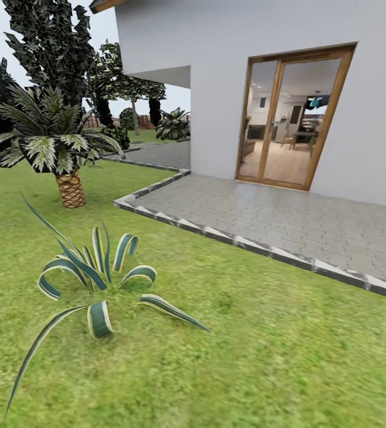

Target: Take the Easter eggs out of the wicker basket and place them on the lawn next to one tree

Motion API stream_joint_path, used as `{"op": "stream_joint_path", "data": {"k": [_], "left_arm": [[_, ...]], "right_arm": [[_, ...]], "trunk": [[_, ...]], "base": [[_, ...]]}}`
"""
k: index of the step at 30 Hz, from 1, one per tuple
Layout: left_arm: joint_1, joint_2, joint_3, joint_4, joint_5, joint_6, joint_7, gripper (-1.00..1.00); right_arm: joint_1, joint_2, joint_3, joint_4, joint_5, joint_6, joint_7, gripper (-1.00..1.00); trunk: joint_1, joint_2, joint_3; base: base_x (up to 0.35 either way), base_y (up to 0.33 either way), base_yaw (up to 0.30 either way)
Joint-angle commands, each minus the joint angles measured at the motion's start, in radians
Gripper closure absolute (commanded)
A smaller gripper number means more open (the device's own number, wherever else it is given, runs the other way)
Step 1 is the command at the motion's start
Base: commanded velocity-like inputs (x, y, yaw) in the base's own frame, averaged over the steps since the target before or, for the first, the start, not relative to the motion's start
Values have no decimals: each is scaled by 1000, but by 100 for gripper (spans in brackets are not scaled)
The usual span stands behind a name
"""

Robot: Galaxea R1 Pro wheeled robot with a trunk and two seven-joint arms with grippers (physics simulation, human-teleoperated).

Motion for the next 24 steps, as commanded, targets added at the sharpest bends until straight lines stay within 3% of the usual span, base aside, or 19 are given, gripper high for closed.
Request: {"op": "stream_joint_path", "data": {"k": [1,12,24], "left_arm": [[1,0,0,-2,0,1,-1,-100],[1,-1,0,-2,0,1,-1,-100],[1,-2,2,-2,3,1,-1,-100]], "right_arm": [[-1,0,2,2,0,0,-1,-100],[-1,0,1,2,-1,0,-2,-100],[-1,0,1,2,-3,0,-2,-100]], "trunk": [[0,0,-1],[0,0,-1],[0,0,-1]], "base": [[0,319,0],[42,303,0],[66,72,0]]}}
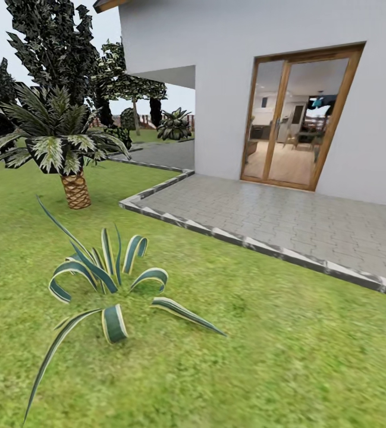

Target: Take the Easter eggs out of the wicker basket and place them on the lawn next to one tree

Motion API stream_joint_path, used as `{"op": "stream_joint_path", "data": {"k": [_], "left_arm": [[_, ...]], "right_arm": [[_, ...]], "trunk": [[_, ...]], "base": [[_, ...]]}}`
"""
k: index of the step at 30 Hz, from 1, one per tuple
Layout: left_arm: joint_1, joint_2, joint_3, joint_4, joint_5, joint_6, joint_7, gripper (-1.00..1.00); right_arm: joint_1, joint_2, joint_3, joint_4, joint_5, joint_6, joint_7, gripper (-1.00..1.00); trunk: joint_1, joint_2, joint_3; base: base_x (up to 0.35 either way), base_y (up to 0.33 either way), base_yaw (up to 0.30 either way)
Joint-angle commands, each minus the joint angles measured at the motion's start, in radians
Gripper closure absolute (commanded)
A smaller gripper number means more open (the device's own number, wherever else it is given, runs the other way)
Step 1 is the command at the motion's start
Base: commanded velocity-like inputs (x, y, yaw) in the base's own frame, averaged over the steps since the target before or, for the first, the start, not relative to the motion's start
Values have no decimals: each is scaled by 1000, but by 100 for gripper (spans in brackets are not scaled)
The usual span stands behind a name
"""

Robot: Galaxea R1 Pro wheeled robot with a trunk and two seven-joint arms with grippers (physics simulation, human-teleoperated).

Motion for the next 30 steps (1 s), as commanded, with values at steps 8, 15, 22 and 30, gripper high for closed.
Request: {"op": "stream_joint_path", "data": {"k": [8,15,22,30], "left_arm": [[1,0,2,-2,2,0,-1,-100],[1,5,0,-3,0,-3,-1,-100],[1,18,-2,-3,-1,-2,-1,-100],[1,17,-3,-3,-3,-2,-1,-100]], "right_arm": [[-1,0,3,2,4,1,1,-100],[-1,-9,3,3,4,2,7,-100],[-1,-17,3,3,2,-2,3,-100],[-1,-13,3,3,0,-3,5,-100]], "trunk": [[0,0,-1],[0,0,-1],[0,0,-1],[0,0,-1]], "base": [[213,116,0],[18,8,0],[0,29,0],[0,297,0]]}}
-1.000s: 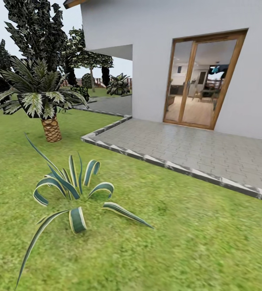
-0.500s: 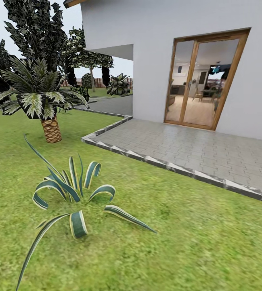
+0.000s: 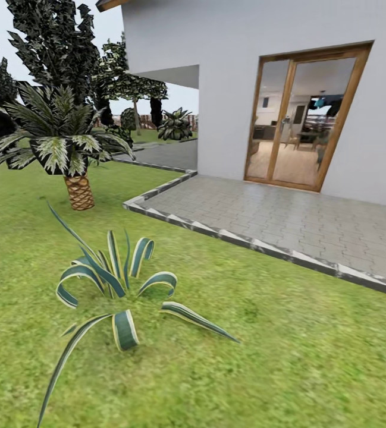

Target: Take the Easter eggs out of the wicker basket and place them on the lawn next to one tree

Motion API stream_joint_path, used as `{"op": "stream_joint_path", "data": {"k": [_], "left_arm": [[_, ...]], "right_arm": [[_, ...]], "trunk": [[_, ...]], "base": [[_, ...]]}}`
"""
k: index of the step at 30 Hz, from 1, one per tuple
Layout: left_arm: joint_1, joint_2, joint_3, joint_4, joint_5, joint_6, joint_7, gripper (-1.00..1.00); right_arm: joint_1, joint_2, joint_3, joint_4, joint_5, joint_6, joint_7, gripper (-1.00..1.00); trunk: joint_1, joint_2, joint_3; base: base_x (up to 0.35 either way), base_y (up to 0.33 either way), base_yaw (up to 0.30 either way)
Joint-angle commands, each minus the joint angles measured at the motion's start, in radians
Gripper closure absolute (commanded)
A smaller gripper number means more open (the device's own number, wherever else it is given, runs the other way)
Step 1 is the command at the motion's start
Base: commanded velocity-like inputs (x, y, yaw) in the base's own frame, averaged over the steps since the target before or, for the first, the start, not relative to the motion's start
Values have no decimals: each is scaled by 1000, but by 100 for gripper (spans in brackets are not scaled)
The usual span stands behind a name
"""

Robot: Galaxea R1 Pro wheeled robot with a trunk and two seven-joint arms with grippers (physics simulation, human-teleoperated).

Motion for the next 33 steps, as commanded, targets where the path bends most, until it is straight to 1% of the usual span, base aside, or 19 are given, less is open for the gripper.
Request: {"op": "stream_joint_path", "data": {"k": [1,11,19,33], "left_arm": [[1,0,0,-2,0,1,-1,-100],[1,-1,0,-2,0,1,-1,-100],[1,-1,0,-2,0,1,-1,-100],[1,-1,0,-2,0,1,-1,-100]], "right_arm": [[-1,0,2,2,-1,0,-1,-100],[-1,0,0,2,-4,1,-6,-100],[-1,0,0,2,-5,2,-6,-100],[-1,0,0,2,-4,1,-6,-100]], "trunk": [[0,0,-1],[0,0,-1],[0,0,-1],[0,0,-1]], "base": [[0,321,0],[0,321,0],[11,201,0],[145,291,-13]]}}
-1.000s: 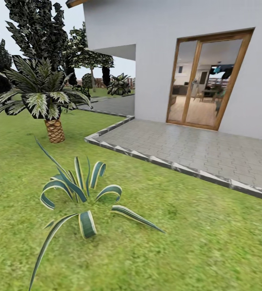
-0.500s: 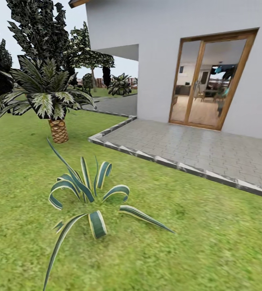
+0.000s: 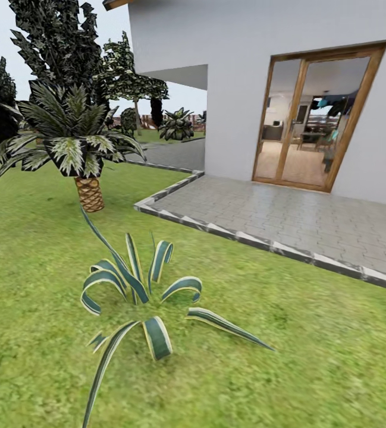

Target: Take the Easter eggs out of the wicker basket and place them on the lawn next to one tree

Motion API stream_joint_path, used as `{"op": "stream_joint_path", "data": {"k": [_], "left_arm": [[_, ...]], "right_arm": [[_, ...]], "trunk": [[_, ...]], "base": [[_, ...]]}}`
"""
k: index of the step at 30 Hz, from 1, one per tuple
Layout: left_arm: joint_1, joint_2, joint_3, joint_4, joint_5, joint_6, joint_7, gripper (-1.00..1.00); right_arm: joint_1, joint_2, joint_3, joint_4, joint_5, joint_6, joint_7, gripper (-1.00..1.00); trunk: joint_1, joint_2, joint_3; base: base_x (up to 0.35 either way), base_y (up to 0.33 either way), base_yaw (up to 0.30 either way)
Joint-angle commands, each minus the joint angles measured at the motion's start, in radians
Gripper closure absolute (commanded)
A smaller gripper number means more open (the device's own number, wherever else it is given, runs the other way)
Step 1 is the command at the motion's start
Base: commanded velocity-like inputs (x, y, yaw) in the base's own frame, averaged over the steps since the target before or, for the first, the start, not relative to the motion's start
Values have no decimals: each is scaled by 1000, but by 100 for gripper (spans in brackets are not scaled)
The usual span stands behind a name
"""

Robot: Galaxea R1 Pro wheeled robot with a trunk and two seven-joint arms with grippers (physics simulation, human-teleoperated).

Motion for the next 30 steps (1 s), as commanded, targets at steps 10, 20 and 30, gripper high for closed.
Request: {"op": "stream_joint_path", "data": {"k": [10,20,30], "left_arm": [[1,0,0,-2,0,1,-1,-100],[1,1,0,-2,0,1,-1,-100],[1,1,0,-1,0,1,-1,-100]], "right_arm": [[-1,0,2,2,1,1,-1,-100],[-1,0,2,2,1,1,-1,-100],[-1,0,2,2,1,1,0,-100]], "trunk": [[0,0,-1],[0,0,-1],[0,0,-1]], "base": [[215,287,-98],[19,315,0],[0,249,0]]}}
